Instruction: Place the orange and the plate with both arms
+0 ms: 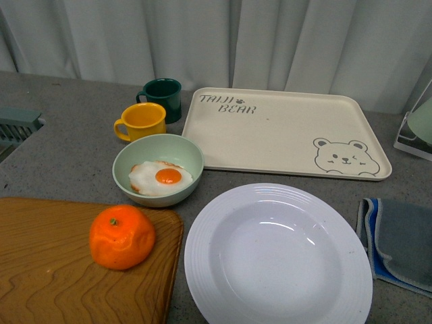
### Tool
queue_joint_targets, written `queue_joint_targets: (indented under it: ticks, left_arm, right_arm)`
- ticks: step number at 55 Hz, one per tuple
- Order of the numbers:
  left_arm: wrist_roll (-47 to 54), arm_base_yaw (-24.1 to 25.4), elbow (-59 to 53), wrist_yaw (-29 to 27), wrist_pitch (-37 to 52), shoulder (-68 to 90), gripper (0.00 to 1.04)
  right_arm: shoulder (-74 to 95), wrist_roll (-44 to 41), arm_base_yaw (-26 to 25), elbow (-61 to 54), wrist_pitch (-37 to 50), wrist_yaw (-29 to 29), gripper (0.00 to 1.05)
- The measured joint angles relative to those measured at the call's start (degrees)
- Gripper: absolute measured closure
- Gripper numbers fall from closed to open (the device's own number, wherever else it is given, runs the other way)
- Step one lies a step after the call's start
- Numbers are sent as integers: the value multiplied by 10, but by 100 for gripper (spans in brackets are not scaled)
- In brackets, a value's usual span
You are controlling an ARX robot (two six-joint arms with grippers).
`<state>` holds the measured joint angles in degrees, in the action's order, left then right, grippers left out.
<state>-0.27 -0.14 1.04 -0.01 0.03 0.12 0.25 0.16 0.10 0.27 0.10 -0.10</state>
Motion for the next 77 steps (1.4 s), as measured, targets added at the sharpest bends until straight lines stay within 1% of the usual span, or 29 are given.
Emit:
queue_joint_targets:
  ticks: [59, 62, 64, 67, 70, 72, 74, 77]
  left_arm:
    - [0, 0, 0, 0, 0, 0, 7]
    - [-14, -10, 31, -15, -86, 52, 7]
    - [-19, -16, 38, -22, -94, 97, 7]
    - [-26, -31, 40, -24, -54, 174, 7]
    - [-28, -46, 46, -33, 5, 245, 7]
    - [-30, -62, 56, -49, 77, 318, 7]
    - [-36, -71, 67, -53, 132, 380, 7]
    - [-50, -79, 86, -53, 181, 456, 7]
  right_arm:
    - [0, 0, 0, 0, 0, 0, 9]
    - [0, 0, 0, 0, 0, 0, 9]
    - [0, 0, 0, 0, 0, 0, 9]
    - [0, 0, 0, 0, 0, 0, 9]
    - [0, 0, 0, 0, 0, 0, 9]
    - [0, 0, 0, 0, 0, 0, 9]
    - [0, 0, 0, 0, 0, 0, 9]
    - [0, 0, 0, 0, 0, 0, 9]
